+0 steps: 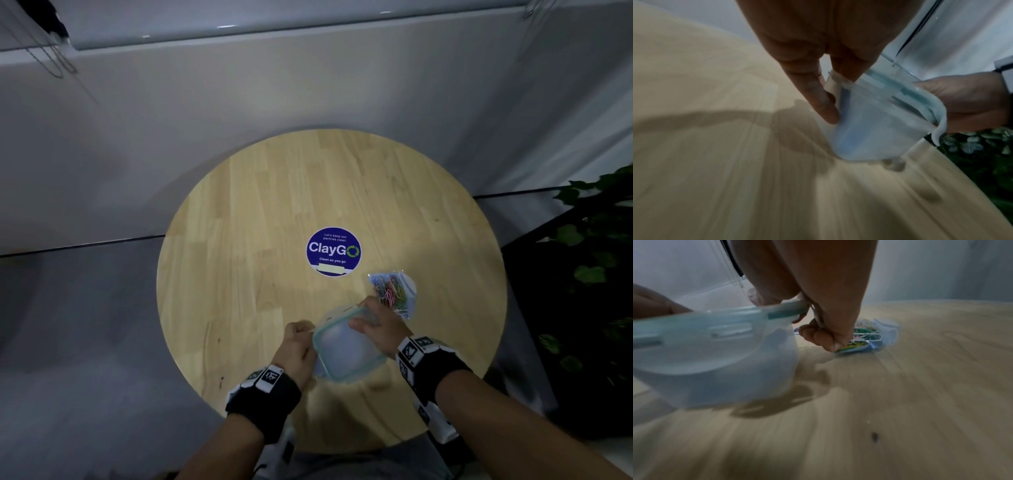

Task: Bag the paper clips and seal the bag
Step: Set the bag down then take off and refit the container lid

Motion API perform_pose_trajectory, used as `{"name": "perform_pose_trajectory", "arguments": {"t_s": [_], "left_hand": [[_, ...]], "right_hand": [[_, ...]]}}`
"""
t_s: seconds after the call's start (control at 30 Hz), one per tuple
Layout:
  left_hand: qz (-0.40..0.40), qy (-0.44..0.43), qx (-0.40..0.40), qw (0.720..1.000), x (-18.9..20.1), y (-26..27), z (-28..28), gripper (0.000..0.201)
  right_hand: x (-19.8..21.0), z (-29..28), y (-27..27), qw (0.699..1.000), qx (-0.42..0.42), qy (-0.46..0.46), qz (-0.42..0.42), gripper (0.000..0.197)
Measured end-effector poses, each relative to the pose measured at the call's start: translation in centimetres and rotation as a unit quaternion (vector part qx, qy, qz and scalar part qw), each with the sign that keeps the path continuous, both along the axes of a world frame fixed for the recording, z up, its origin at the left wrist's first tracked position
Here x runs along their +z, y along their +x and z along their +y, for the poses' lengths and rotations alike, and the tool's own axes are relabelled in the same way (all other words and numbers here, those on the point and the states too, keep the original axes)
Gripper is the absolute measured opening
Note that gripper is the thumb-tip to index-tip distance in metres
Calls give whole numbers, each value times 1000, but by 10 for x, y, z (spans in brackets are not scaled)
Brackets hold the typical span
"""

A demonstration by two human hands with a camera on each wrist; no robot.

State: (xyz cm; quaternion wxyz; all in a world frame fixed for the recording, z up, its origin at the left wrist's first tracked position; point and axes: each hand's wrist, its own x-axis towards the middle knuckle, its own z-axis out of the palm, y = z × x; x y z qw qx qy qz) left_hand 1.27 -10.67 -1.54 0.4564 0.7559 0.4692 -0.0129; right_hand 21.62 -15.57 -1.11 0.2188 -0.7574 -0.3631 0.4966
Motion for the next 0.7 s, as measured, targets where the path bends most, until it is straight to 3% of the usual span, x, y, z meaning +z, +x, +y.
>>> {"name": "perform_pose_trajectory", "arguments": {"t_s": [0.1,0.2,0.33,0.43,0.6,0.7], "left_hand": [[-51,3,85,995,-2,-5,-4,36],[-83,-64,182,978,3,-4,-4,37],[-63,-106,198,972,11,-2,-3,8],[-40,-127,196,972,9,0,-1,37],[-17,-114,219,969,19,3,6,41],[-9,-188,273,943,16,6,14,40]], "right_hand": [[-3,-4,-6,1000,4,1,-15,29],[-4,-5,-10,999,6,12,-32,35],[-2,0,-12,995,35,19,-90,45],[-1,2,-14,993,34,19,-109,50],[-1,2,-15,994,24,21,-109,53],[-1,5,-14,995,33,11,-97,49]]}}
